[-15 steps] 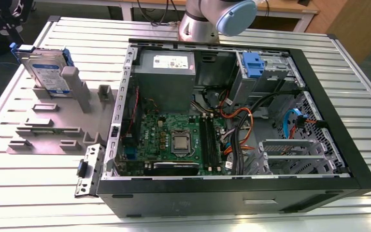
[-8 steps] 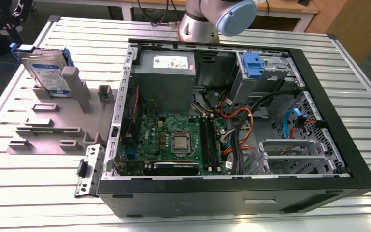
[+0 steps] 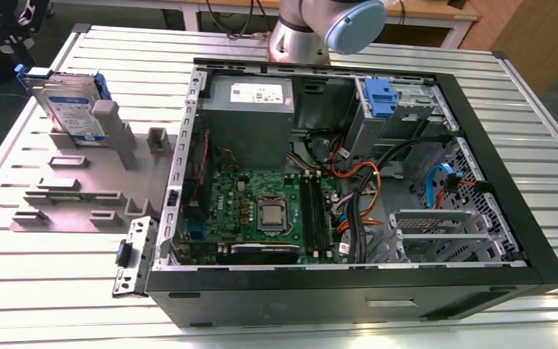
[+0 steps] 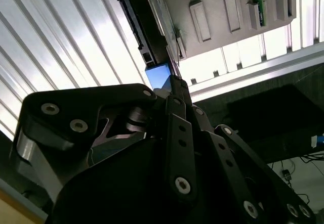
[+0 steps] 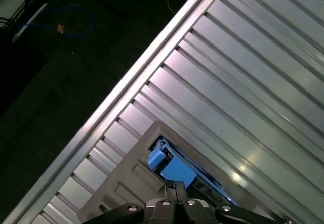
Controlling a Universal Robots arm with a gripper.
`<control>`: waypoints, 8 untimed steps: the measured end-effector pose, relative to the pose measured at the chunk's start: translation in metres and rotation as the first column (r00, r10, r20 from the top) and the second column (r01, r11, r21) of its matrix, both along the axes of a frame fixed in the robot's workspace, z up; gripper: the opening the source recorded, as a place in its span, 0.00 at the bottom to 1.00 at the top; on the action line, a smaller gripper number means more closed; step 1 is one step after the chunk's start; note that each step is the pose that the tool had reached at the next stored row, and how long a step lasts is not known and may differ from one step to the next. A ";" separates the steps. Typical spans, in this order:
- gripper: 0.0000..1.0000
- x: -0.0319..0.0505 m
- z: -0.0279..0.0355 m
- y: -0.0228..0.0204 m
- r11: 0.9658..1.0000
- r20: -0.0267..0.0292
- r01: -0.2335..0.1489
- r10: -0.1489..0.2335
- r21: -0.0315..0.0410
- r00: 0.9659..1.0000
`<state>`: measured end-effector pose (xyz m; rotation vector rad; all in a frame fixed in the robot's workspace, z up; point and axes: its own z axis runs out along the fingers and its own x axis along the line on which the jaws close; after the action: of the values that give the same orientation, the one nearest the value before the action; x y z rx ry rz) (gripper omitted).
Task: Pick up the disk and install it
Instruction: 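Pick up the disk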
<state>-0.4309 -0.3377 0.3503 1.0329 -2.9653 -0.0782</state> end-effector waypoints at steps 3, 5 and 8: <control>0.11 0.0000 0.0000 0.0000 1.000 0.000 -0.011 0.011 0.000 1.000; 0.11 0.0000 0.0000 0.0000 1.000 0.000 -0.018 0.018 0.000 1.000; 0.11 0.0000 0.0000 0.0000 1.000 0.000 -0.030 0.030 0.000 1.000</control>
<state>-0.4309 -0.3377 0.3503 1.0769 -2.9489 -0.0782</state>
